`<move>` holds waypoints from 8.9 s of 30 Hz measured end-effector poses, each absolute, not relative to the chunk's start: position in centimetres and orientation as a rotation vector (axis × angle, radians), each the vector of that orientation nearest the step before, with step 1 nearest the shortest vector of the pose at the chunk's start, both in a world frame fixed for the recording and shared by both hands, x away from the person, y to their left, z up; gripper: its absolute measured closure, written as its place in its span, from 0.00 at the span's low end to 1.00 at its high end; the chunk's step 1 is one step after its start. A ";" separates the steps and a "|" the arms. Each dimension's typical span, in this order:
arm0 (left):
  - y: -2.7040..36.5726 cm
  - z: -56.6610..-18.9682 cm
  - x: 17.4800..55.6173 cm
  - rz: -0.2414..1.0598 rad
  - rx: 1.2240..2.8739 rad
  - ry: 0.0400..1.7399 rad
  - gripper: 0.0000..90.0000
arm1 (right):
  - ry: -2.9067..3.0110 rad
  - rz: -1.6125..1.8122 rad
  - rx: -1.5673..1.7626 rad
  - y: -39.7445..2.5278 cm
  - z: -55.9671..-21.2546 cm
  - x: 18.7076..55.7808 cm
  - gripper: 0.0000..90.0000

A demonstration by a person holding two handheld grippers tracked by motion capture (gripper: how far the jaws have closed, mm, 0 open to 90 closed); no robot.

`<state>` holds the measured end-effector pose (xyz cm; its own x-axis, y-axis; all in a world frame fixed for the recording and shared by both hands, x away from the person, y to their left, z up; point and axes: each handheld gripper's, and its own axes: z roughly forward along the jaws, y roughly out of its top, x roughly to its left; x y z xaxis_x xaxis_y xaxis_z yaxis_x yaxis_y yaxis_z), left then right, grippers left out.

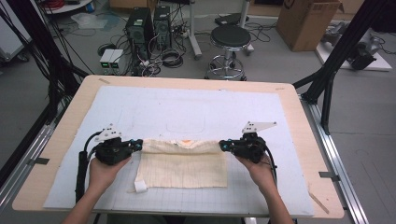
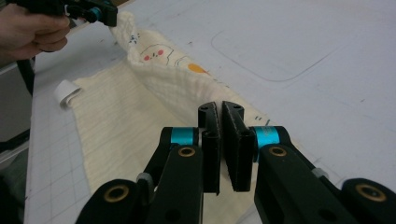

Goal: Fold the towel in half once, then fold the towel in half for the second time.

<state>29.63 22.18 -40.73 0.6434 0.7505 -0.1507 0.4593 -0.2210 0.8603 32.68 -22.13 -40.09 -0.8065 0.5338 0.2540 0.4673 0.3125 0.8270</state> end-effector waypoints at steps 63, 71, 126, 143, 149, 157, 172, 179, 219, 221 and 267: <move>22.3 -44.1 23.8 0.165 2.063 0.808 0.82 | 2.720 1.409 0.828 -21.9 -43.8 25.8 0.76; 22.2 -44.3 23.8 0.191 2.097 0.812 0.89 | 2.764 1.315 0.815 -21.6 -44.2 25.8 0.94; 17.3 -41.9 30.8 0.250 1.922 0.853 0.96 | 2.551 1.465 0.824 -18.1 -40.5 32.3 0.95; 13.7 -44.2 33.7 0.265 2.104 0.894 0.98 | 2.679 1.321 0.856 -12.3 -43.4 35.9 0.99; 14.2 -43.9 33.7 0.287 2.134 0.893 0.98 | 2.711 1.213 0.875 -12.5 -44.0 36.1 0.99; 15.9 -43.5 33.5 0.327 2.174 0.900 0.94 | 2.696 1.219 0.922 -14.3 -44.1 35.9 0.99; 20.0 -43.8 33.0 0.314 2.099 0.992 0.93 | 2.629 1.251 1.007 -18.9 -44.3 35.0 0.97; 20.3 -43.9 32.9 0.319 2.088 0.992 0.93 | 2.615 1.242 1.027 -20.8 -44.3 34.6 0.96; 23.7 -41.9 27.1 0.311 1.918 0.854 0.52 | 2.423 1.424 0.975 -22.1 -42.1 28.9 0.34; 23.7 -41.9 27.1 0.315 1.917 0.854 0.51 | 2.417 1.425 0.976 -22.2 -42.0 28.7 0.34; 22.9 -42.1 28.7 0.328 1.923 0.889 0.47 | 2.407 1.339 0.990 -22.0 -41.9 29.2 0.30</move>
